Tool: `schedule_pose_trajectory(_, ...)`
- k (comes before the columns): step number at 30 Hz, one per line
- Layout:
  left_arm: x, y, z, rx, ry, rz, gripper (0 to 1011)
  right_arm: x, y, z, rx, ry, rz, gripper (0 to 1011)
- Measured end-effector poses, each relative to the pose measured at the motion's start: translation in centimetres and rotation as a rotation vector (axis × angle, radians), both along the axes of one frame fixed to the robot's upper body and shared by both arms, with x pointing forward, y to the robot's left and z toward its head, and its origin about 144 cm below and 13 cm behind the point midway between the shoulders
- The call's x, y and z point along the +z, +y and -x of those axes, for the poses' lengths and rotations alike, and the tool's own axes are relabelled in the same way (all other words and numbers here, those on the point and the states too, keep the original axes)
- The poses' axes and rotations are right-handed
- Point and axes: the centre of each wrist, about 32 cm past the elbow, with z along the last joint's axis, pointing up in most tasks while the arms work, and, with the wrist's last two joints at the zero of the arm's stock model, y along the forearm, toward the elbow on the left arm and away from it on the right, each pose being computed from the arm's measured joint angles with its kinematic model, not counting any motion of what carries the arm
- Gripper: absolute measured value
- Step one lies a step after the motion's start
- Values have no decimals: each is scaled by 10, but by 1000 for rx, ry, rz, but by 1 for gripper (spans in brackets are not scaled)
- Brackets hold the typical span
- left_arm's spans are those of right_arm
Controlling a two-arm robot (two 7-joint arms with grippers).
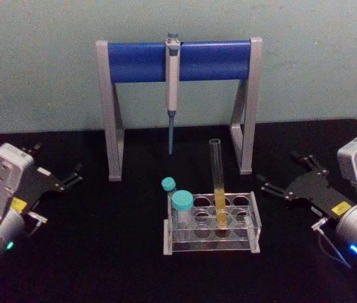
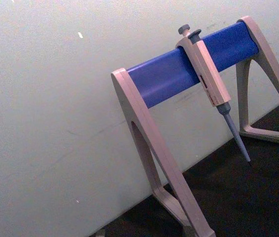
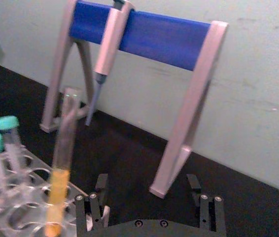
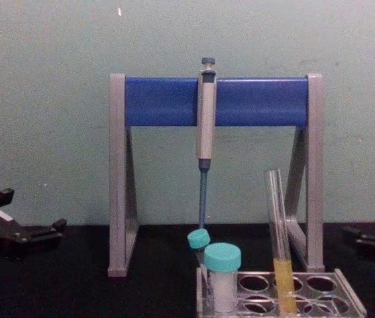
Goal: Pick up the test tube from the test tube rack, shake it, then place it back into the test tube rack.
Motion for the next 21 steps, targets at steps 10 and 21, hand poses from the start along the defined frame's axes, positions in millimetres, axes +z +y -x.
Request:
schedule_pose_trajectory(10,0,0,0,0,0,0,1010,8,7,-2,113,58,-46,1000)
schedule_pose_trajectory(21,0,0,0,0,0,0,1010,18,16,-12,238,133,-76,1000)
